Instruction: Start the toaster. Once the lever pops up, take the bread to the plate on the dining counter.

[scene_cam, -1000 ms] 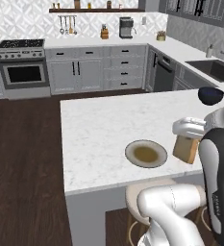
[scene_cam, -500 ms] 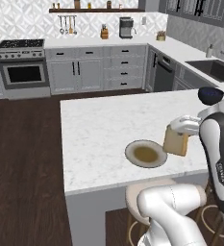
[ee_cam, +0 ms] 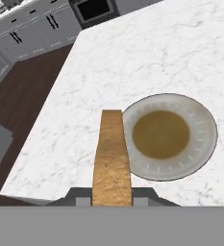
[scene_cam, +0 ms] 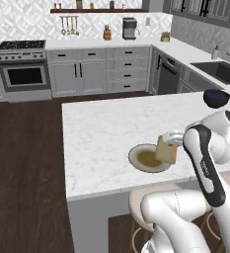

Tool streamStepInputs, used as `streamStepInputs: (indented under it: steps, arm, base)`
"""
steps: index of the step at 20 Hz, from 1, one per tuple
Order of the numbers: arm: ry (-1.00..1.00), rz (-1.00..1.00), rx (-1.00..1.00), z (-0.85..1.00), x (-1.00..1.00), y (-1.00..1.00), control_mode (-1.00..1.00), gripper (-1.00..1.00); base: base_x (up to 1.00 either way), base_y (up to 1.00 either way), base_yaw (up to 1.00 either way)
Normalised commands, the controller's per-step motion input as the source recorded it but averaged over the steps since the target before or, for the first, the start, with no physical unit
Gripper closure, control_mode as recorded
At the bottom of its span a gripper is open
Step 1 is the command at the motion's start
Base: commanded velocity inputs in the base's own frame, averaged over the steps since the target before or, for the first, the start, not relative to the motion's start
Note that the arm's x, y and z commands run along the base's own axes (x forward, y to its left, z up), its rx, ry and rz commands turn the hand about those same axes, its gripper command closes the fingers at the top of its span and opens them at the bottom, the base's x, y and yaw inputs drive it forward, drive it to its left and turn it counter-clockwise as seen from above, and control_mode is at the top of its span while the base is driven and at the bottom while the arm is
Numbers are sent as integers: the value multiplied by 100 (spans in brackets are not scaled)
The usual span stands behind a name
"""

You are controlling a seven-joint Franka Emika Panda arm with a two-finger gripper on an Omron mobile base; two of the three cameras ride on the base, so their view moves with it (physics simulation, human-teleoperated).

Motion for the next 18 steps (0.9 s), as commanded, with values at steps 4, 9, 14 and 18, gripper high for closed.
streamStepInputs:
  steps: [4,9,14,18]
  arm:
    - [0,0,2,-52,38,2,-100,100]
    - [-1,0,1,-35,29,6,-100,100]
    - [-5,0,2,-18,48,4,-100,100]
    - [-2,0,2,-22,59,0,-100,100]
  base:
    - [0,0,0]
    - [0,0,0]
    - [0,0,0]
    - [0,0,0]
